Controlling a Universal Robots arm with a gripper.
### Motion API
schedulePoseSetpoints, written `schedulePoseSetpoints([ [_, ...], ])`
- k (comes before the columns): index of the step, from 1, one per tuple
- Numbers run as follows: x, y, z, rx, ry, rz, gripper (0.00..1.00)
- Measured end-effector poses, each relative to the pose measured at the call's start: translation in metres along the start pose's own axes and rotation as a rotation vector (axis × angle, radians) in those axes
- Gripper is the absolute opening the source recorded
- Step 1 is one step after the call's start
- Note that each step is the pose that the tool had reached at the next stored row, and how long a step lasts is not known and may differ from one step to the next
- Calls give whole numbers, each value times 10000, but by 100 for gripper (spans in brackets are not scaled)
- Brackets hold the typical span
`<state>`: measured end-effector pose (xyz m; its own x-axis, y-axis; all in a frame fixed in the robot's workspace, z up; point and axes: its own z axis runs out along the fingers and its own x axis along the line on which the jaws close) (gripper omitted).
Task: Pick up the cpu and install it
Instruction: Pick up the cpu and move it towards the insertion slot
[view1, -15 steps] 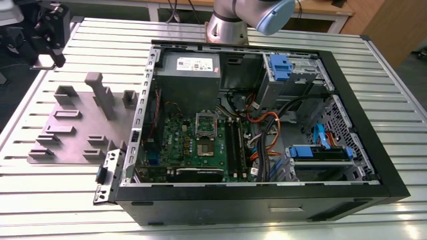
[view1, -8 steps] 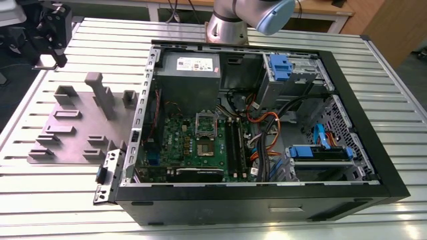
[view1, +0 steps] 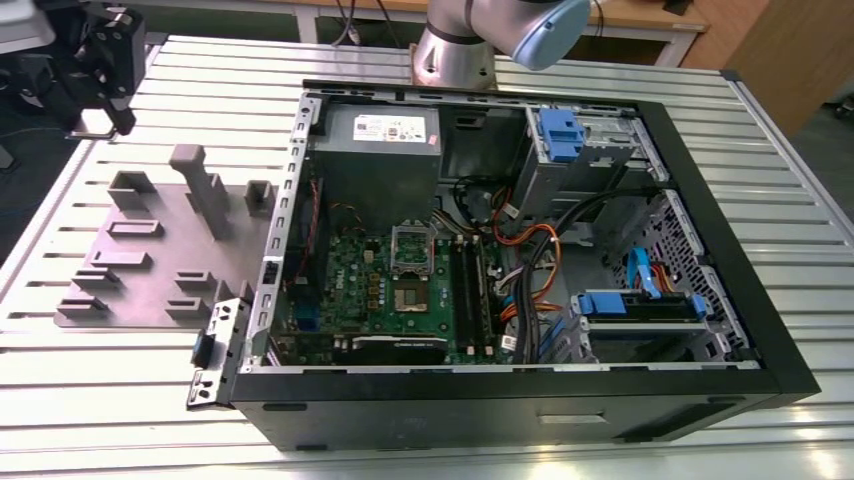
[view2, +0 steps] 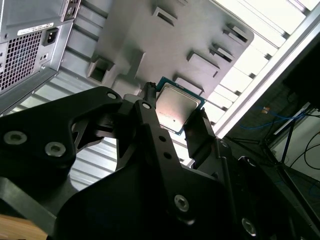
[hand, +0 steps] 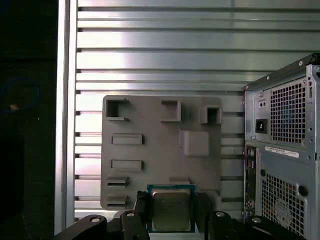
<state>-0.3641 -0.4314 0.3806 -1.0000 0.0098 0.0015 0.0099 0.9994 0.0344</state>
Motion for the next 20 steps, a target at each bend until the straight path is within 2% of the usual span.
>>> schedulePoseSetpoints([
  [20, -81, 1, 0, 0, 0, 1, 47],
])
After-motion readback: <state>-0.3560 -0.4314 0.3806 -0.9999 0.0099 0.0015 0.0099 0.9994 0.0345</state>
